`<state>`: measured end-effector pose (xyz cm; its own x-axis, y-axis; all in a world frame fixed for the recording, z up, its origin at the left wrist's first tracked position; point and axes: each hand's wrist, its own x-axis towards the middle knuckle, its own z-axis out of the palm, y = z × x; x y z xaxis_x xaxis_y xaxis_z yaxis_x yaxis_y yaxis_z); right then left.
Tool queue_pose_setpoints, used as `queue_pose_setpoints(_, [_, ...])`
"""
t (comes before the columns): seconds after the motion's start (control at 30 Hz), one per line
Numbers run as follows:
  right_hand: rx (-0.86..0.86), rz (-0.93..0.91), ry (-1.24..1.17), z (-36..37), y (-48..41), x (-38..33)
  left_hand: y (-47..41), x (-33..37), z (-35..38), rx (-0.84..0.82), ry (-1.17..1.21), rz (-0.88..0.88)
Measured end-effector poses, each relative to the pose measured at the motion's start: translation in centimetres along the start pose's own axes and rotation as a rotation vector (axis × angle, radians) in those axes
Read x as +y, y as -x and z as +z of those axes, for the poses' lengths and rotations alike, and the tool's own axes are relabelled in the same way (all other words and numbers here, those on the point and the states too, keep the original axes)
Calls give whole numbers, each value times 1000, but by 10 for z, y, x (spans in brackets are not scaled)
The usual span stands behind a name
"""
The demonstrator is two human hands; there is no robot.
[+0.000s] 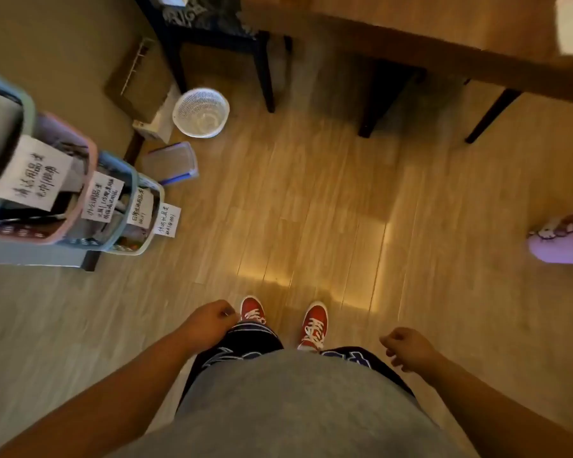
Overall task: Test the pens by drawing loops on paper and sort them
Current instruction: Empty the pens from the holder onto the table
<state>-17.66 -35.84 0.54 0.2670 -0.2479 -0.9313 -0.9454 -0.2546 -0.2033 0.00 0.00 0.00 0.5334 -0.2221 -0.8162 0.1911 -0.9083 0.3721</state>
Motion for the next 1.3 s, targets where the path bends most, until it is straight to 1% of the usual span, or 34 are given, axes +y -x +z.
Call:
queue_pose_setpoints(0.1, [27, -57, -32, -20, -10, -40, 1, -4, -8, 27, 15, -44])
queue_pose_setpoints(0.2, [48, -125, -41, -43, -23, -105, -3, -17, -21, 5, 38, -123])
queue_pose_setpoints(0.33, [67, -212, -24, -71, -46, -190, -25, -33, -48, -25, -32, -223])
queue_pose_setpoints(0.43, [104, -239, -57, -91, -66, -245, -56, -31, -80, -36, -25, -239])
queue_pose_setpoints(0.53, [119, -228, -64, -107, -81, -285, -92, -15, -122, -21, -9, -211])
queue_pose_setpoints(0.67, [127, -178, -39, -126, -90, -311, -142, 26, -186, -4, -4, -137])
queue_pose_setpoints(0.8, [162, -110, -57, -149, -95, -311, -186, 84, -245, 44, 8, -73])
queue_pose_setpoints(0.93, [178, -46, -89, -176, -106, -308, -222, 149, -285, 81, 90, 23])
queue_pose_setpoints(1.03, [182, -44, -105, -203, -120, -319, -243, 193, -305, 92, 109, 78])
queue_pose_setpoints(1.13, [201, -154, -104, -233, -130, -352, -257, 236, -318, 113, 102, 149])
queue_pose_setpoints(1.3, [199, -478, -29, -287, -125, -440, -274, 313, -338, 225, 73, 273])
